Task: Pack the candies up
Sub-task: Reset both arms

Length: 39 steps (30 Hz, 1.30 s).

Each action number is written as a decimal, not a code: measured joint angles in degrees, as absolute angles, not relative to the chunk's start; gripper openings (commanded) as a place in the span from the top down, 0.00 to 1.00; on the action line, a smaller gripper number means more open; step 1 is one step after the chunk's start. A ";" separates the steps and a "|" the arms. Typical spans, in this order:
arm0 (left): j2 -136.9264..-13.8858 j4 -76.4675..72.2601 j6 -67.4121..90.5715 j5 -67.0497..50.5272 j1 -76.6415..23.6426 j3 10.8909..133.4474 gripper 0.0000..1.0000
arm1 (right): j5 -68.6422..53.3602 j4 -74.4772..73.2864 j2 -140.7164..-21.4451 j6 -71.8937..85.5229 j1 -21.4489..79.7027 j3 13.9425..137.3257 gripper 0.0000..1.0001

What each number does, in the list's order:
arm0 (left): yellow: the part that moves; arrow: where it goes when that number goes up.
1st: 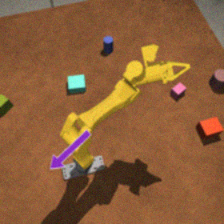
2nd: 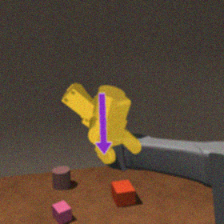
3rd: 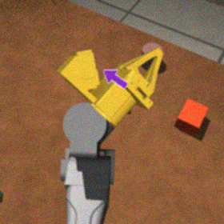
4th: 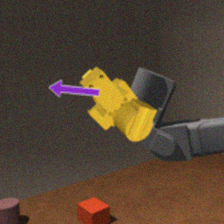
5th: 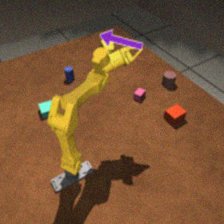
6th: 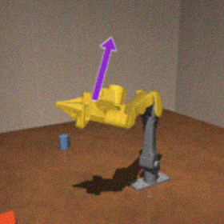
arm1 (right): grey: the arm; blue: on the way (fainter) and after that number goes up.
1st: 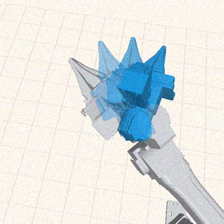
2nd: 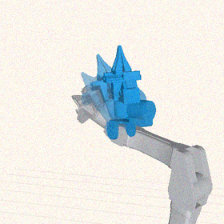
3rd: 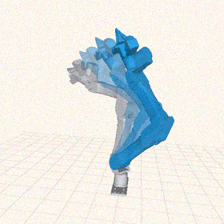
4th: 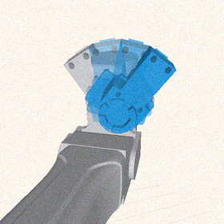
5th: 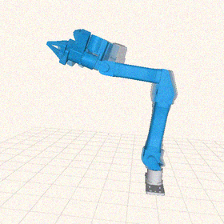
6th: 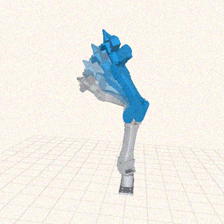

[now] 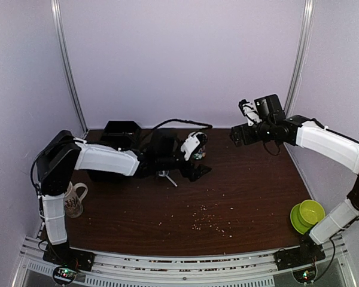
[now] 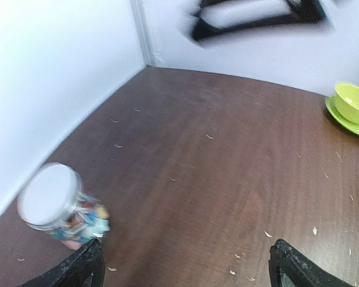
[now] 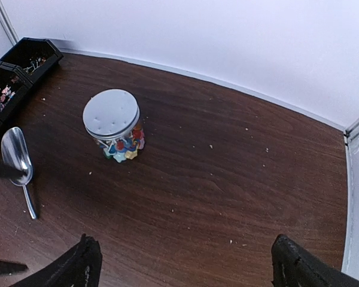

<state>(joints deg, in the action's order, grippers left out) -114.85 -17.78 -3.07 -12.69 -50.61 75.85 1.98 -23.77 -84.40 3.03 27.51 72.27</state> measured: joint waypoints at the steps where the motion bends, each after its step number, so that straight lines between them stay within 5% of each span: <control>1: -113.95 -14.85 -2.83 -10.90 -50.50 78.22 0.02 | 2.17 -23.66 -82.67 3.18 27.14 70.74 0.00; 9: -100.55 2.33 5.74 -4.05 -42.00 83.24 0.02 | 4.45 -21.19 -64.49 5.56 24.77 57.82 0.01; 15: -86.06 10.87 12.27 3.66 -31.81 74.65 0.02 | 8.40 -20.88 -53.98 5.80 24.69 48.88 0.01; 24: -65.47 19.73 13.10 14.11 -29.65 60.71 0.02 | 12.29 -18.17 -38.85 5.15 24.60 36.91 0.01; 39: -33.98 21.67 12.34 23.57 -28.29 36.69 0.02 | 10.31 -20.86 -36.25 8.36 24.60 34.87 0.01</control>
<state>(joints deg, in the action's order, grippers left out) -33.98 21.67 12.34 23.57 -28.29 36.69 10.31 -20.86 -36.25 8.36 24.60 34.87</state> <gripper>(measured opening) 0.979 0.995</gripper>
